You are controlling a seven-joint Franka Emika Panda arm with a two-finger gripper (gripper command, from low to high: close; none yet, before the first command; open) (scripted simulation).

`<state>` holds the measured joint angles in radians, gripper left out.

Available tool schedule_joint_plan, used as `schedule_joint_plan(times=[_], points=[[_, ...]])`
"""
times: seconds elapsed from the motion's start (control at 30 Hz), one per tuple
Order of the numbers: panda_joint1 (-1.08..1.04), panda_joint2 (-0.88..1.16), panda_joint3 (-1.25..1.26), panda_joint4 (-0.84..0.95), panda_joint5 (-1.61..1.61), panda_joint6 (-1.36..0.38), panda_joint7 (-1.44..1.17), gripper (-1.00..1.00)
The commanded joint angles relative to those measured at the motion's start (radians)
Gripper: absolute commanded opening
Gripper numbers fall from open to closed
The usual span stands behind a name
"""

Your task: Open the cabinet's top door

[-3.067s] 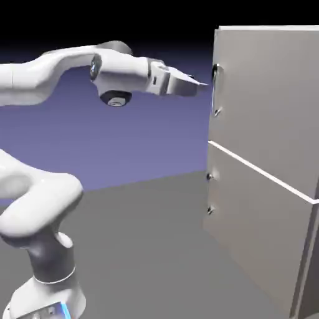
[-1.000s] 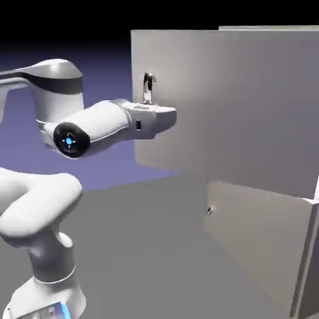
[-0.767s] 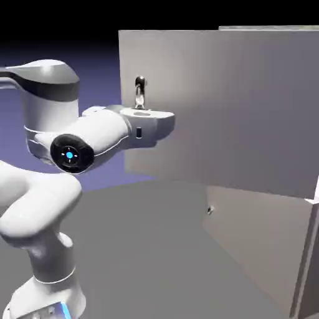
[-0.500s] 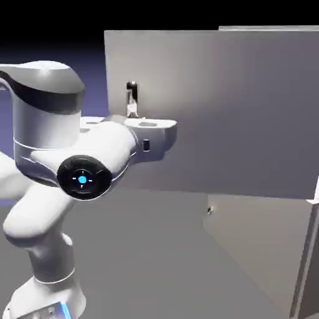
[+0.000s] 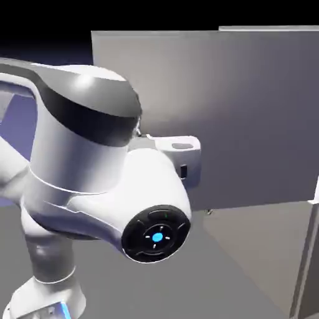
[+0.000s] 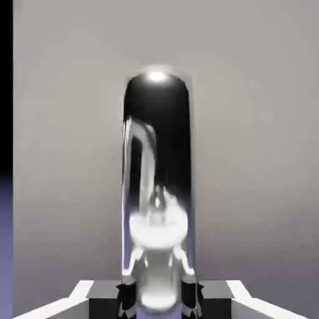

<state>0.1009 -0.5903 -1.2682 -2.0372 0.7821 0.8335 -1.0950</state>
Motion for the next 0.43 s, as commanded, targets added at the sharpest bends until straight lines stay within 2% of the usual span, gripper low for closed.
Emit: schedule_joint_plan(times=[0.0, 0.4], points=[[0.036, 0.002, -0.031, 0.023, -0.005, -0.012, 0.000, -1.00], [0.471, -0.104, -0.334, 0.308, -0.081, -0.125, 0.091, -1.00]])
